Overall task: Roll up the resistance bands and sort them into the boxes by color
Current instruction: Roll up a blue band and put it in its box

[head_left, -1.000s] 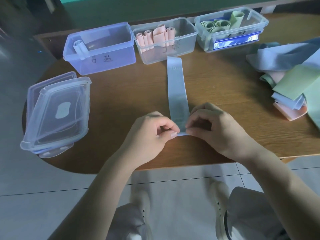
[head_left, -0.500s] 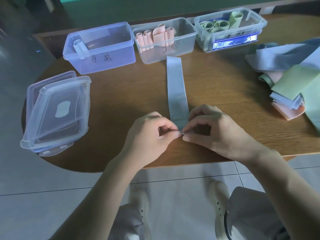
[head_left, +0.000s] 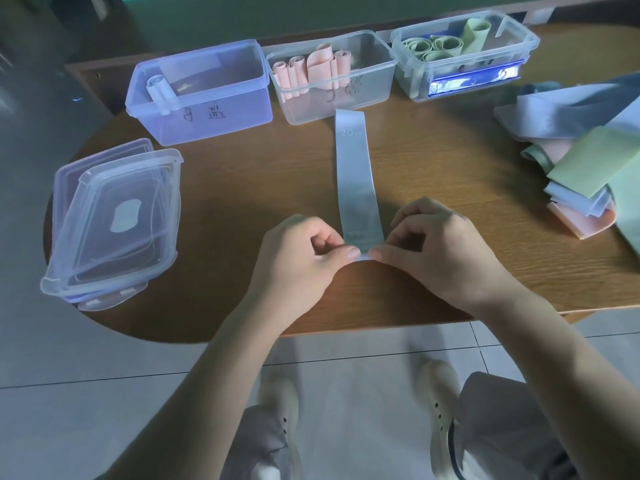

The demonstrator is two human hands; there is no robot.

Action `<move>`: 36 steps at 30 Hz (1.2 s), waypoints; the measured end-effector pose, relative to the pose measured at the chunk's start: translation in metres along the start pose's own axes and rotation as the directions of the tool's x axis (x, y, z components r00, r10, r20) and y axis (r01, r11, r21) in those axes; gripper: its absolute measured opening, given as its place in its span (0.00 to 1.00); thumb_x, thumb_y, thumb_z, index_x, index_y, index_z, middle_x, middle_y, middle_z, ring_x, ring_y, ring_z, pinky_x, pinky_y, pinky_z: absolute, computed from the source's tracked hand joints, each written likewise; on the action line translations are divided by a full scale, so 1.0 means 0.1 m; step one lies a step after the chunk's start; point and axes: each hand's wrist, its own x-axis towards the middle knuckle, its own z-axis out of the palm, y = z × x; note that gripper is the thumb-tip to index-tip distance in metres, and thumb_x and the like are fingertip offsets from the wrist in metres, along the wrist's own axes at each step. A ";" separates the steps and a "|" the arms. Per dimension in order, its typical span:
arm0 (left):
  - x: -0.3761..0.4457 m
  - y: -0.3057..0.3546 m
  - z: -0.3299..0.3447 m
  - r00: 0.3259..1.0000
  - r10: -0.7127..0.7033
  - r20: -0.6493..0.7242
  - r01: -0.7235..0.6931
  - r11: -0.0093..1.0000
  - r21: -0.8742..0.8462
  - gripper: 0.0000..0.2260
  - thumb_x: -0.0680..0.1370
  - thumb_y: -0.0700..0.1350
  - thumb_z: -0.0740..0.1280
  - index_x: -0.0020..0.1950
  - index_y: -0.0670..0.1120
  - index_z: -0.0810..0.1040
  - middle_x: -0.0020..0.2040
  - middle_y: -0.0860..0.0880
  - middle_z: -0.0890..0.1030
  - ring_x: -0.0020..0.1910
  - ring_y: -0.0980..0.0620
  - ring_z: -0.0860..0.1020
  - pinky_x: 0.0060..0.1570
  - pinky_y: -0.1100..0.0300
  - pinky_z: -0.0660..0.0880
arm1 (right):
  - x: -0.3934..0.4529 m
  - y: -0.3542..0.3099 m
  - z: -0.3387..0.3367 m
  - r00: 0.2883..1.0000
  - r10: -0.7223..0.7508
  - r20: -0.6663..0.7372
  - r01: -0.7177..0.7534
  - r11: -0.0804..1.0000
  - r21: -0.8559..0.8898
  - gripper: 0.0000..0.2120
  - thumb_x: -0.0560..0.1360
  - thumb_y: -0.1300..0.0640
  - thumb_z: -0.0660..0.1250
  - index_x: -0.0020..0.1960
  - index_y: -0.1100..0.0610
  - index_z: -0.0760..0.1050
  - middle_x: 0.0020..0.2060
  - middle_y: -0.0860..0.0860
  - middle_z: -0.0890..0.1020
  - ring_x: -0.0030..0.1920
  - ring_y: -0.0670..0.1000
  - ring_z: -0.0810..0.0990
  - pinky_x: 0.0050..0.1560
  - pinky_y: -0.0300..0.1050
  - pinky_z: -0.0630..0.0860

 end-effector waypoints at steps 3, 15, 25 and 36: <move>0.01 -0.01 0.03 0.997 0.071 0.009 -0.071 0.997 -0.037 0.04 0.74 0.53 0.74 0.42 0.55 0.82 0.41 0.57 0.79 0.41 0.58 0.78 0.40 0.54 0.79 | 0.02 0.01 0.01 0.999 0.030 -0.031 -0.030 1.000 -0.007 0.11 0.68 0.50 0.80 0.35 0.54 0.81 0.47 0.46 0.79 0.45 0.42 0.77 0.44 0.24 0.67; -0.02 -0.03 0.01 0.971 0.239 0.018 -0.238 0.970 -0.039 0.05 0.74 0.55 0.72 0.47 0.57 0.87 0.45 0.58 0.79 0.43 0.56 0.79 0.38 0.52 0.78 | 0.01 0.07 0.09 0.970 -0.237 0.048 0.235 0.971 0.036 0.05 0.77 0.57 0.73 0.47 0.47 0.81 0.47 0.42 0.78 0.47 0.41 0.77 0.50 0.33 0.69; -0.01 0.00 0.09 0.980 0.199 -0.031 -0.198 0.980 0.034 0.07 0.76 0.56 0.69 0.45 0.55 0.85 0.44 0.58 0.80 0.41 0.57 0.79 0.36 0.53 0.79 | 0.03 0.11 0.03 0.970 -0.232 0.067 0.230 0.972 0.042 0.05 0.72 0.53 0.77 0.49 0.48 0.86 0.47 0.45 0.77 0.49 0.42 0.76 0.52 0.28 0.67; 0.05 0.00 0.16 0.969 0.246 -0.035 -0.244 0.968 0.050 0.04 0.80 0.45 0.67 0.49 0.53 0.81 0.48 0.56 0.79 0.44 0.54 0.78 0.38 0.49 0.80 | 0.09 0.01 0.07 0.992 -0.119 -0.042 0.120 0.993 0.022 0.04 0.73 0.55 0.76 0.44 0.52 0.82 0.37 0.40 0.78 0.39 0.40 0.75 0.39 0.28 0.68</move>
